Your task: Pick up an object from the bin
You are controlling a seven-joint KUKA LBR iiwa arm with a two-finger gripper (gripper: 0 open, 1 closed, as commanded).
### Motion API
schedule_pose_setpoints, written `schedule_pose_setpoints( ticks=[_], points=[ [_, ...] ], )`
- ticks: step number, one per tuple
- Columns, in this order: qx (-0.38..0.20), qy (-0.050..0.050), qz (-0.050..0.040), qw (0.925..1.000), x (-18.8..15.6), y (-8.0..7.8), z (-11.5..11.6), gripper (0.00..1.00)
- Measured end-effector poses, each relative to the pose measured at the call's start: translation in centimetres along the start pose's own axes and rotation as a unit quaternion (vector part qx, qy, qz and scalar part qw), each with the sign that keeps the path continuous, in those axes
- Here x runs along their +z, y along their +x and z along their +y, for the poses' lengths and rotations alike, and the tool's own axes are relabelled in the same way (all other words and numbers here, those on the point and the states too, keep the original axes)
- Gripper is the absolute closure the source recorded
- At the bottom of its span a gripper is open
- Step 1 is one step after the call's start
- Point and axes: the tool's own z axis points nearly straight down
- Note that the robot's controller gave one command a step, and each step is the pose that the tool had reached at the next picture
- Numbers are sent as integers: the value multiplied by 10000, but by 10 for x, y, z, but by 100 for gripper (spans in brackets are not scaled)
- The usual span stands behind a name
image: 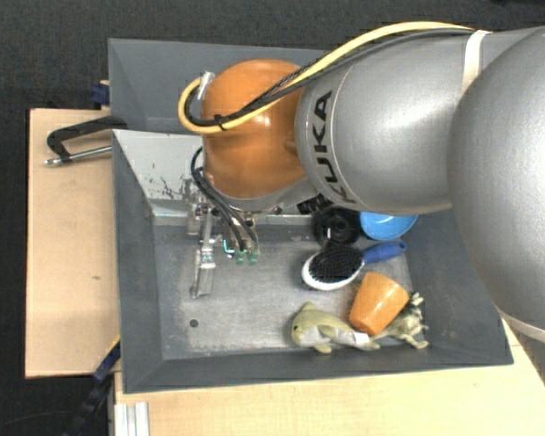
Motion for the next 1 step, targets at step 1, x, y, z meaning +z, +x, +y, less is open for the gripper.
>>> schedule_pose_setpoints(
  ticks=[1],
  points=[
    [28,4,-73,10000,-2,-55,-76,0]
  ],
)
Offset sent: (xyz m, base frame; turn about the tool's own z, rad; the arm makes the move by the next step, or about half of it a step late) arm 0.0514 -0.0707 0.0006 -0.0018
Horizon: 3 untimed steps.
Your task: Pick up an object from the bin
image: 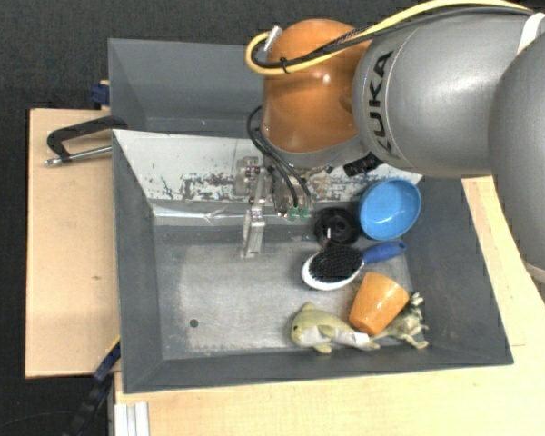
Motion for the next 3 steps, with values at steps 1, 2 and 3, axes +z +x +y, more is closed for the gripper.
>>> schedule_pose_setpoints(
  ticks=[1,2,3],
  points=[
    [710,3,73,9974,121,-5,-3,0],
    [708,-10,39,9975,116,-7,-2,100],
    [904,-14,74,9959,114,77,48,100]
  ],
)
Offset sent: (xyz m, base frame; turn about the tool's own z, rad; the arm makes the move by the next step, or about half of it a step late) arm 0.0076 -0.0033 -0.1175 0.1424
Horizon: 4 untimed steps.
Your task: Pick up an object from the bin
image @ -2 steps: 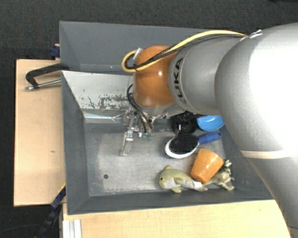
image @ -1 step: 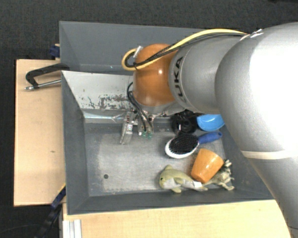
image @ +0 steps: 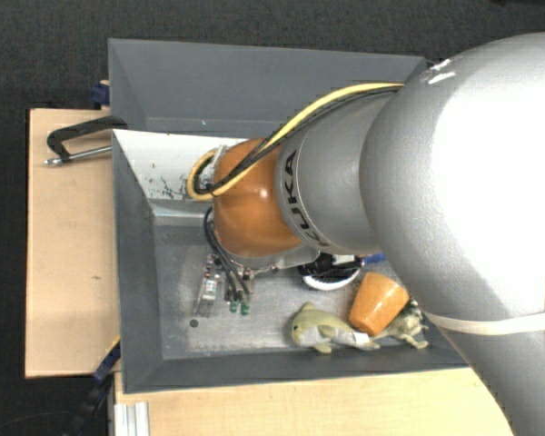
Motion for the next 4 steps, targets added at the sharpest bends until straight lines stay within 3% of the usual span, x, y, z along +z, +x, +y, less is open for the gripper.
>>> schedule_pose_setpoints(
  ticks=[1,2,3,4],
  points=[
    [12,-3,-22,10000,-24,32,21,100],
    [909,8,-17,9959,-8,30,24,100],
    [921,-32,-80,9957,-188,6,19,100],
    [411,28,-3,9992,-46,-4,26,100]
  ],
)
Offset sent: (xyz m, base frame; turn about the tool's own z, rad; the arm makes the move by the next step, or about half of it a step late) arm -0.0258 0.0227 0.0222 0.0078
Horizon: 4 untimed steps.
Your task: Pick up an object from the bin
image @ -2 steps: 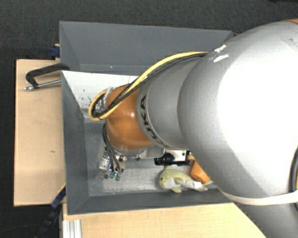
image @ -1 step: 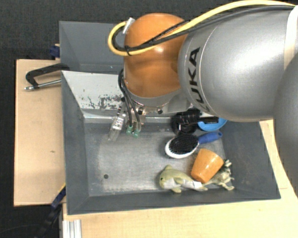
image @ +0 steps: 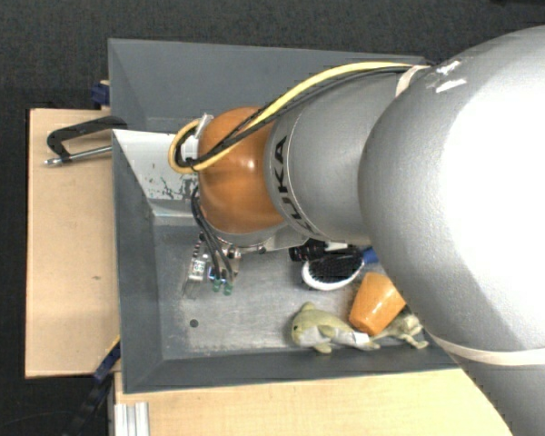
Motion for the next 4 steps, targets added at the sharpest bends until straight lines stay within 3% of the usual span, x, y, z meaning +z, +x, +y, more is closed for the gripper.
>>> schedule_pose_setpoints(
  ticks=[1,2,3,4],
  points=[
    [599,-5,-7,9982,26,14,-53,100],
    [644,-47,-55,9979,-24,21,-57,100],
    [646,-34,-37,9979,-21,22,-58,0],
    [-667,-11,-27,9978,12,-14,-107,0]
  ],
)
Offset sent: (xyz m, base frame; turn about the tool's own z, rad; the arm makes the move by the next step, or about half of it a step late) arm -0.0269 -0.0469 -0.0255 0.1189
